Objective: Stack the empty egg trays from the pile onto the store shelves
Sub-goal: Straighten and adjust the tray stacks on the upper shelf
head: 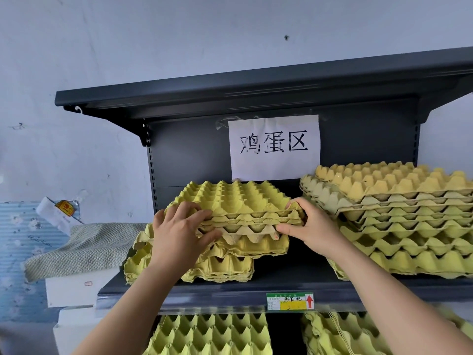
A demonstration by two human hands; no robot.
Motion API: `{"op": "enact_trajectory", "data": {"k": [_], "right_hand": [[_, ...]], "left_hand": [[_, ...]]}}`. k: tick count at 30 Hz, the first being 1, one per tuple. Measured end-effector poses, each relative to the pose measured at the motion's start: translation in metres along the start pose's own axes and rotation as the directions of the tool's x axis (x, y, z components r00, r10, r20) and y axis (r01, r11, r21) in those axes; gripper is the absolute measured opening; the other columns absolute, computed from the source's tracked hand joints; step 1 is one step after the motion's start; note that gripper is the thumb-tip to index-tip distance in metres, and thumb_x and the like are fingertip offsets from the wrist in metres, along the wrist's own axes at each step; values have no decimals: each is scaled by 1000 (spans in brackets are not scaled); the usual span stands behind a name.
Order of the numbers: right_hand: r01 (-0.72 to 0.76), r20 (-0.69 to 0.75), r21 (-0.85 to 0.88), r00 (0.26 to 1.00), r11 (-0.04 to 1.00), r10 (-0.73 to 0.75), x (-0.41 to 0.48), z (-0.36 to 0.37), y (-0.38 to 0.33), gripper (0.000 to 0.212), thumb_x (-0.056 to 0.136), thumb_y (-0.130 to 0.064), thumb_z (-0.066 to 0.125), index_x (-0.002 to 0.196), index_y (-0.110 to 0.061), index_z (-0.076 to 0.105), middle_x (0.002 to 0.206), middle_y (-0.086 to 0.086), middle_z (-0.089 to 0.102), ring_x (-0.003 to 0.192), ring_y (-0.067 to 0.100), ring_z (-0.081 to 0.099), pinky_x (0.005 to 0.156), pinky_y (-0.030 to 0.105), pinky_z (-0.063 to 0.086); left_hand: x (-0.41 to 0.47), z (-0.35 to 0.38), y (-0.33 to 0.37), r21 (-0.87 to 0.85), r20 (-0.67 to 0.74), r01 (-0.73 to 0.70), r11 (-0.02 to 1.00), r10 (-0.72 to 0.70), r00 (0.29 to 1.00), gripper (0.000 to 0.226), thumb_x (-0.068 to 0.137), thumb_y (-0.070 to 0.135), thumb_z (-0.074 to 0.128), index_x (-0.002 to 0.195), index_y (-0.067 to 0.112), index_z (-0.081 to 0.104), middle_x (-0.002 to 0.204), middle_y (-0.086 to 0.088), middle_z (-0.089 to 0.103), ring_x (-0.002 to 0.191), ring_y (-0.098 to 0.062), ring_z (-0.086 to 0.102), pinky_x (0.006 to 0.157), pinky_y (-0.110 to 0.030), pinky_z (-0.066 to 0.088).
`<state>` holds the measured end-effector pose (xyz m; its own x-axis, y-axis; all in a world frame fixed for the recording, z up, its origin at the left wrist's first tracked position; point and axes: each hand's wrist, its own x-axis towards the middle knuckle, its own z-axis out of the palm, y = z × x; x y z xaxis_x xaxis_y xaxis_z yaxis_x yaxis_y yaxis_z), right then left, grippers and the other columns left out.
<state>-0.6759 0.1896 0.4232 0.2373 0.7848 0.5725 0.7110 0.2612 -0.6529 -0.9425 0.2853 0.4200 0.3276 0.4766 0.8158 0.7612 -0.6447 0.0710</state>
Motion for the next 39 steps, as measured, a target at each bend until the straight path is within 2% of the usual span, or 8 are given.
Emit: {"op": "enact_trajectory", "data": {"k": [8, 15, 23, 27, 29, 31, 35, 39], "right_hand": [[61, -129, 102, 990, 993, -48, 13, 1, -16, 34, 72, -28, 82, 99, -36, 61, 90, -20, 69, 82, -7, 62, 70, 14, 46], [125, -197, 93, 975, 988, -105, 25, 5, -38, 37, 70, -31, 83, 100, -29, 62, 93, -15, 69, 84, -1, 63, 73, 19, 49], [77, -128, 161, 990, 984, -56, 18, 37, -37, 34, 66, -25, 86, 90, -29, 64, 81, -12, 71, 69, -2, 64, 54, 11, 45], [8, -19, 115, 1000, 993, -6, 12, 41, -21, 37, 64, -32, 86, 93, -30, 63, 90, -13, 69, 80, -2, 63, 61, 9, 47], [-7, 41, 73, 999, 997, 4, 11, 40, -18, 47, 62, -39, 86, 100, -33, 59, 103, -15, 64, 92, 1, 60, 74, 18, 48], [-8, 93, 22, 996, 1000, 6, 10, 40, -17, 55, 59, -40, 87, 102, -39, 54, 108, -15, 60, 96, 1, 57, 75, 20, 44], [29, 69, -21, 997, 999, -28, 8, 41, -16, 52, 62, -35, 87, 98, -44, 52, 101, -20, 59, 85, -11, 55, 60, 5, 39], [61, 36, 41, 997, 997, -63, 10, 36, -20, 51, 64, -32, 87, 105, -38, 57, 98, -21, 65, 86, -13, 57, 65, 3, 40]], "left_hand": [[25, -3, -9, -182, -50, 80, 980, -91, 995, 29, 77, 43, 77, 100, 26, 75, 106, 7, 63, 101, -25, 54, 88, -36, 22], [34, -24, -22, -165, -157, 37, 986, -63, 986, 27, 77, 38, 77, 99, 22, 75, 105, 3, 64, 101, -29, 55, 94, -44, 27], [13, -29, -45, -144, -33, 95, 985, -100, 994, 30, 77, 39, 78, 102, 23, 75, 108, 5, 64, 104, -26, 55, 97, -44, 27], [-2, -18, -50, -94, 30, 53, 994, -50, 998, 45, 79, 61, 66, 105, 25, 74, 107, 7, 64, 104, -25, 58, 101, -45, 29], [-7, -15, -51, -66, 47, 47, 997, -44, 998, 65, 74, 78, 50, 107, 27, 72, 108, 9, 63, 105, -22, 56, 103, -45, 28], [-9, -13, -52, -27, 80, 41, 999, -39, 996, 72, 66, 84, 54, 109, 28, 71, 110, 9, 63, 108, -22, 55, 105, -47, 27], [-8, -10, -52, -20, 74, 53, 998, -52, 996, 54, 67, 62, 73, 108, 27, 71, 110, 7, 63, 108, -25, 54, 101, -47, 28], [-1, -11, -48, -43, 24, 72, 996, -71, 997, 47, 69, 51, 79, 106, 24, 72, 111, 5, 63, 107, -27, 52, 99, -45, 26]]}}
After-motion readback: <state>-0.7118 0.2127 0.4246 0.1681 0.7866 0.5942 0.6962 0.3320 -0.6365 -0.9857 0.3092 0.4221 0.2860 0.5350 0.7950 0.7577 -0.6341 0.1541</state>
